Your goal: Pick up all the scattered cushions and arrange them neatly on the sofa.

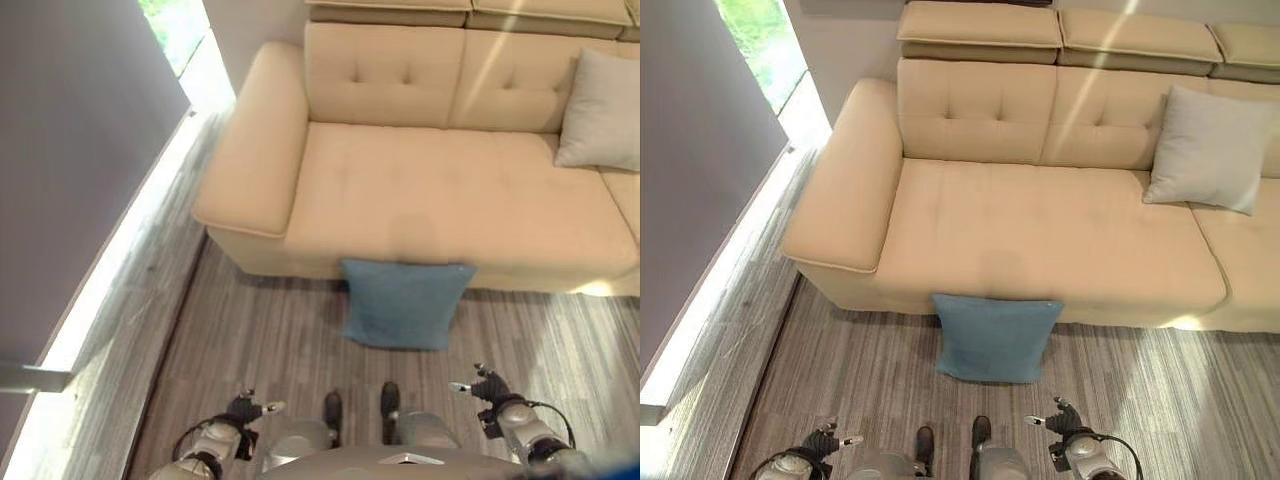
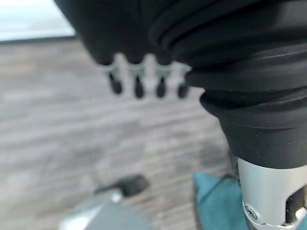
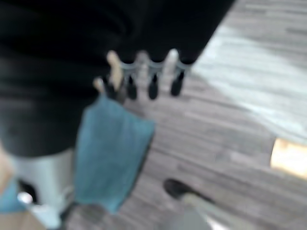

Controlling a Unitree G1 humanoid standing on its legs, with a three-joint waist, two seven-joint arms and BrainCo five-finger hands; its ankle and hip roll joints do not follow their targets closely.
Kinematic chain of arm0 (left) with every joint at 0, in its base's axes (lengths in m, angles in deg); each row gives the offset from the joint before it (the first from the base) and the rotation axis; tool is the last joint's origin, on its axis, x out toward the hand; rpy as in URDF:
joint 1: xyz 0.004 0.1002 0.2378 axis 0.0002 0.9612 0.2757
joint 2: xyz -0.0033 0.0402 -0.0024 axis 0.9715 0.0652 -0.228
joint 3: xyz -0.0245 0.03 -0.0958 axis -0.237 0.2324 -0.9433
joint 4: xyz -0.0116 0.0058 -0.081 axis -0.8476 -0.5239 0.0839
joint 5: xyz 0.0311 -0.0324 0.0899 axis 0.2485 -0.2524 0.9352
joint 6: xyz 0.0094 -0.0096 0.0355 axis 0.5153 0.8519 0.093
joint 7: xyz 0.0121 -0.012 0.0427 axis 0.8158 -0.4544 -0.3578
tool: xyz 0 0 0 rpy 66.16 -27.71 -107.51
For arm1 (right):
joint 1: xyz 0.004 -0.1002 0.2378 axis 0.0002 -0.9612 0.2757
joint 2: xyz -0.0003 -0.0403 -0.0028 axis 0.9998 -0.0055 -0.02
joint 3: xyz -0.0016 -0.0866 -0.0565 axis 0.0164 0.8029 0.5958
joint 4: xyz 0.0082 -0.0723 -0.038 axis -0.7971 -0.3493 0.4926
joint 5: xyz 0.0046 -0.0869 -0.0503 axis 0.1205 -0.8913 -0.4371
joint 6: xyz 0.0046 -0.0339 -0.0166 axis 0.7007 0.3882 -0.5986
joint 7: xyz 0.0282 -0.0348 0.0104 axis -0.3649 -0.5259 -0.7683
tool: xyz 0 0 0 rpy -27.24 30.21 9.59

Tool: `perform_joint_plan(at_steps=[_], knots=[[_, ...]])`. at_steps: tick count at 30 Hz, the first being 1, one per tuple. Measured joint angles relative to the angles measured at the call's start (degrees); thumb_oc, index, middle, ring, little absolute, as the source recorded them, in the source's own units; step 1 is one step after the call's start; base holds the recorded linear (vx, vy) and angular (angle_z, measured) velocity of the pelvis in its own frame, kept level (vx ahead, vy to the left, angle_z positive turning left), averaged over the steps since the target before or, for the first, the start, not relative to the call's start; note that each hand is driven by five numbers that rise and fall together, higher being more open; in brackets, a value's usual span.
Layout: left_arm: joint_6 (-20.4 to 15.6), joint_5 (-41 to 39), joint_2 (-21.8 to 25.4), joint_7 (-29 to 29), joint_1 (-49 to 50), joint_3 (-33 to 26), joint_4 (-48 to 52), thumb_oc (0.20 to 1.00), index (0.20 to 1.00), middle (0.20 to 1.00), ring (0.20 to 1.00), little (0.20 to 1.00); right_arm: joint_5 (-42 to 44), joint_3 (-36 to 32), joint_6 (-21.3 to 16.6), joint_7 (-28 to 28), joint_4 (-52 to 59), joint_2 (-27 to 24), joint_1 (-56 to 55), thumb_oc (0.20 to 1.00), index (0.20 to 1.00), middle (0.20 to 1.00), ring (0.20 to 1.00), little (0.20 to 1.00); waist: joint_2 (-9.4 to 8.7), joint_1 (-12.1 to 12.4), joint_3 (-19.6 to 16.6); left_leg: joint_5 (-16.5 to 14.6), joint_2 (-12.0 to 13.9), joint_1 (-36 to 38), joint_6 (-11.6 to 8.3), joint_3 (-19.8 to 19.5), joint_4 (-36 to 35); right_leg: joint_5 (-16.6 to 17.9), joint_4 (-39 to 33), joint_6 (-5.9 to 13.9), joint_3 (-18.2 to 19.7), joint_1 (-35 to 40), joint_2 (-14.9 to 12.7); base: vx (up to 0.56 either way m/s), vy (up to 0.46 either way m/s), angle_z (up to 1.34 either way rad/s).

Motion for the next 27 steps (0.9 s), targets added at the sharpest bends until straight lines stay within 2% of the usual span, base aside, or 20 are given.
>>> perform_joint_plan(at_steps=[1,2,3,5,6,7,8,9,12,13,15,17,18,20,23,26,27], knots=[[-0.12,0.00,0.55,-0.03,-0.11,-0.06,0.05,1.000,1.000,1.000,1.000,1.000,0.01,0.00,0.15,0.01,-0.06,0.39,-0.26,1.000,1.000,1.000,1.000,1.000,-0.43,-0.02,-0.04,-1.16,-0.36,0.27,-0.07,-0.12,0.24,-1.57,3.70,-0.07,0.85,-1.69,-0.48,0.14,0.011,0.04],[-0.18,0.01,0.74,-0.02,-0.28,-0.05,0.04,1.000,1.000,1.000,1.000,1.000,0.01,-0.01,0.17,0.01,-0.04,0.54,-0.51,1.000,1.000,1.000,1.000,1.000,-0.89,-0.03,-0.28,-1.23,-0.90,0.31,0.34,0.08,0.25,-1.91,4.05,-0.22,1.11,-1.94,-1.24,0.18,-0.096,0.00],[-0.13,0.00,0.83,-0.04,-0.37,-0.05,-0.09,1.000,1.000,1.000,1.000,1.000,0.01,-0.02,0.13,0.02,0.05,0.61,-0.51,1.000,1.000,1.000,1.000,1.000,-1.31,0.11,-0.43,-1.22,-1.28,0.45,0.34,0.12,0.28,-2.36,3.56,-0.79,1.27,-1.90,-1.98,0.24,-0.136,-0.01],[-0.16,0.00,0.71,-0.04,-0.72,-0.10,-0.37,1.000,1.000,1.000,1.000,1.000,0.00,-0.16,0.16,0.02,0.44,0.56,-0.27,1.000,1.000,1.000,1.000,1.000,-1.50,0.42,-0.48,-1.77,-1.33,0.69,-1.03,-0.01,-0.33,-2.52,-1.24,-0.91,0.83,-0.86,-3.06,0.20,-0.145,-0.14],[-0.04,0.00,0.56,-0.05,-0.25,-0.42,-0.65,1.000,1.000,1.000,1.000,1.000,-0.01,-0.11,0.05,0.04,0.90,0.49,-0.04,1.000,1.000,1.000,1.000,1.000,-1.65,0.62,-0.62,-1.11,-1.33,0.80,-0.10,0.25,-0.57,-1.85,-8.14,-0.23,0.88,0.24,-3.46,0.22,-0.185,-0.10],[-0.02,0.00,0.52,-0.04,-0.15,-0.53,-0.76,1.000,1.000,1.000,1.000,1.000,-0.03,-0.15,0.07,0.06,1.14,0.52,0.20,1.000,1.000,1.000,1.000,1.000,-1.38,0.36,-0.47,-1.42,-1.33,1.10,-0.55,0.09,-0.82,-1.27,-12.03,0.21,1.10,0.85,-4.60,0.36,-0.360,-0.06],[-0.13,-0.07,0.08,-0.15,-0.26,-2.01,-1.89,1.000,1.000,1.000,1.000,1.000,-0.11,-0.13,0.23,0.03,1.39,0.51,0.19,1.000,1.000,1.000,1.000,1.000,-1.35,0.36,-0.44,-2.41,-1.50,2.15,-1.55,-0.14,-1.36,2.23,-18.35,1.43,1.22,1.45,-5.31,0.21,-0.236,0.10],[-0.14,-0.03,0.21,-0.24,0.74,-2.60,-2.08,1.000,1.000,1.000,1.000,1.000,-0.12,0.21,0.19,0.04,2.01,0.55,-0.01,1.000,1.000,1.000,1.000,1.000,-1.22,0.27,-0.46,-2.42,-1.49,3.05,-1.57,-0.23,-1.96,4.40,-22.45,1.29,2.05,2.62,-5.32,0.22,-0.265,0.14],[-0.23,0.00,0.50,-0.54,1.74,-2.62,-1.91,1.000,1.000,1.000,1.000,1.000,-0.17,0.43,0.19,-0.02,1.84,0.62,-1.20,1.000,1.000,1.000,1.000,1.000,-2.11,-0.08,-0.95,-2.58,-1.59,6.33,-1.83,-0.84,-3.51,7.49,-24.82,0.73,2.28,4.96,-5.42,0.17,-0.276,0.30],[-0.27,-0.02,0.63,-0.54,3.22,-2.58,-1.76,1.000,1.000,1.000,1.000,1.000,-0.37,0.61,0.17,0.00,1.91,0.54,-2.27,1.000,1.000,1.000,1.000,1.000,-2.90,-0.29,-2.80,-3.64,-1.38,7.16,-3.29,-3.09,-3.83,8.76,-24.35,-0.67,2.47,5.99,-4.50,0.14,-0.279,0.44],[-0.58,-0.03,-0.23,-0.48,4.03,-2.33,-1.16,1.000,1.000,1.000,1.000,1.000,-0.57,0.50,0.15,0.07,2.00,-0.27,-1.92,1.000,1.000,1.000,1.000,1.000,-1.76,-0.42,-3.12,-4.17,1.65,6.99,-4.44,-4.19,-3.07,9.35,-26.14,-2.54,1.28,7.58,-1.70,0.11,-0.287,0.28],[-0.49,-0.03,-0.53,-0.49,4.07,-2.33,-1.31,1.000,1.000,1.000,1.000,1.000,-0.55,0.51,0.04,0.09,3.62,-0.51,-1.51,1.000,1.000,1.000,1.000,1.000,-1.82,-0.72,-3.26,-4.27,3.34,6.51,-5.54,-5.24,-1.46,10.08,-29.66,-3.77,0.11,10.25,-0.20,0.08,-0.264,0.22],[-0.50,-0.03,-0.76,-0.49,3.78,-2.32,-1.31,1.000,1.000,1.000,1.000,1.000,-0.54,0.51,-0.14,0.13,4.40,-0.82,-1.59,1.000,1.000,1.000,1.000,1.000,-1.98,-0.88,-3.37,-4.45,3.84,5.70,-6.18,-6.45,0.30,10.10,-31.08,-4.31,-0.79,11.32,0.21,0.12,-0.277,0.42],[-0.51,-0.11,-1.74,-0.49,1.97,-2.32,-0.65,1.000,1.000,1.000,1.000,1.000,-0.45,0.51,-0.46,0.22,5.17,-2.33,-2.14,1.000,1.000,1.000,1.000,1.000,-2.11,-0.92,-3.40,-4.88,5.37,3.08,-7.82,-8.44,5.73,8.83,-31.59,-6.77,-3.09,12.89,1.61,0.11,-0.202,0.54],[-0.58,-0.47,-2.15,-0.47,1.67,-1.88,0.99,1.000,1.000,1.000,1.000,1.000,-0.35,0.13,-0.64,0.37,5.00,-3.32,-1.98,1.000,1.000,1.000,1.000,1.000,-2.67,-0.89,-3.33,-5.50,4.98,1.07,-9.06,-8.01,9.76,7.30,-31.55,-8.89,-3.72,13.90,2.08,0.04,-0.030,0.20],[-0.58,-0.42,-2.22,-0.40,0.45,0.17,1.32,1.000,1.000,1.000,1.000,1.000,-0.04,0.04,-0.79,0.38,2.33,-4.00,-1.30,1.000,1.000,1.000,1.000,1.000,-2.44,-0.99,-2.92,-5.68,1.09,-2.01,-7.93,-10.56,6.80,7.04,-31.56,-8.60,-3.80,13.47,1.95,0.07,0.089,0.03],[-0.57,-0.42,-2.22,-0.40,0.41,0.16,1.35,1.000,1.000,1.000,1.000,1.000,-0.04,0.02,-0.78,0.37,2.31,-4.01,-1.27,1.000,1.000,1.000,1.000,1.000,-2.41,-0.99,-2.94,-5.66,1.06,-2.01,-7.91,-10.54,6.71,7.04,-31.56,-8.59,-3.81,13.47,1.95,0.05,0.120,-0.16]])
